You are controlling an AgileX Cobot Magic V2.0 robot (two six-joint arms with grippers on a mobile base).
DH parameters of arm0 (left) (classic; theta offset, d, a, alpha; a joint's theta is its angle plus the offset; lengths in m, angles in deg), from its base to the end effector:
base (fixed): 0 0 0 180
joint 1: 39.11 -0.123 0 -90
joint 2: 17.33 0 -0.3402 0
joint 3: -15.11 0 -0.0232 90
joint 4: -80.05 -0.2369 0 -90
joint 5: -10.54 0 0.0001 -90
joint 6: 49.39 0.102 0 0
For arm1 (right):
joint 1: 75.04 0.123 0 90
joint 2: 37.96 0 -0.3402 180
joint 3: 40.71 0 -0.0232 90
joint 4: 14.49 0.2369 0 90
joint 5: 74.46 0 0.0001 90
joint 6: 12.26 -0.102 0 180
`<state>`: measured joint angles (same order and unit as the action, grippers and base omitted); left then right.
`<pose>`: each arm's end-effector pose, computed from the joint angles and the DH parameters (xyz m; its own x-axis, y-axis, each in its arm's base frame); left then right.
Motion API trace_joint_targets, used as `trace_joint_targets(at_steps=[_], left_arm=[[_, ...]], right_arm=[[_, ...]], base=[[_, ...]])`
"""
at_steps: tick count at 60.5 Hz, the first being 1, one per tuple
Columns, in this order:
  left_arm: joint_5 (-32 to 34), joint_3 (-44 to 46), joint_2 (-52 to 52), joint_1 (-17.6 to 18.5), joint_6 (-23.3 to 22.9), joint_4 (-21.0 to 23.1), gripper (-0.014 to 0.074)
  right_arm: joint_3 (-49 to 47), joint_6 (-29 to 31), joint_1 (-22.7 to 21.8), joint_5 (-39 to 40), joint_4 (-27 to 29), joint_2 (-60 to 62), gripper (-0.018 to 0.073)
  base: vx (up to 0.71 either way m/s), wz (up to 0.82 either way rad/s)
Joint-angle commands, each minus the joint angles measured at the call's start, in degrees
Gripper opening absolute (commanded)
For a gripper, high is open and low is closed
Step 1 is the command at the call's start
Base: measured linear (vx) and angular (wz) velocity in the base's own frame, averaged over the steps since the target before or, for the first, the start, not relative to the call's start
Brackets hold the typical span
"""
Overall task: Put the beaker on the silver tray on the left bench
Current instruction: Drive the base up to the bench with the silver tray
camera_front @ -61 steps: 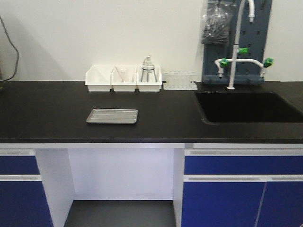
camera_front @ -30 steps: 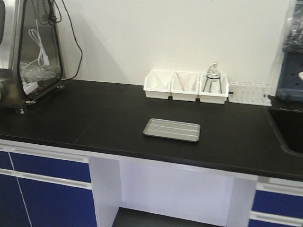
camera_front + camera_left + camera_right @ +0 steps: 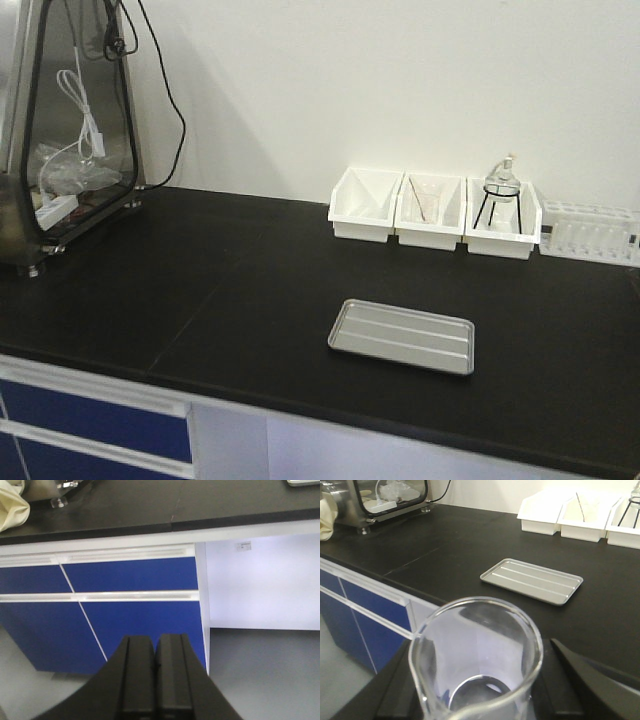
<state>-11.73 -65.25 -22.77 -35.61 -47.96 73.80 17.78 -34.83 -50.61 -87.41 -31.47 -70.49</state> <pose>-0.0069 0.0046 0.1642 -0.3024 0.1443 -0.9422 0.0603 0.9894 0.1321 0.0478 0.0143 0.3012 -0.2473 0.0022 -0.9689 -0.3307 0.9398 0.0865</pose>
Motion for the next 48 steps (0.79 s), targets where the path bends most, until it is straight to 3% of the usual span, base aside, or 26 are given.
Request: trace_joint_targets(at_steps=[1, 48], left_arm=[[4.52, -1.14, 0.45, 0.21, -0.11, 0.11, 0.0001], [4.52, -1.14, 0.45, 0.21, -0.11, 0.11, 0.0001]], right_arm=[[-1.69, 0.20, -0.13, 4.51, -0.59, -0.22, -0.0011], [-1.69, 0.20, -0.13, 4.56, -0.59, -0.22, -0.0011]], base=[[0.38, -0.02], [0.36, -0.16]])
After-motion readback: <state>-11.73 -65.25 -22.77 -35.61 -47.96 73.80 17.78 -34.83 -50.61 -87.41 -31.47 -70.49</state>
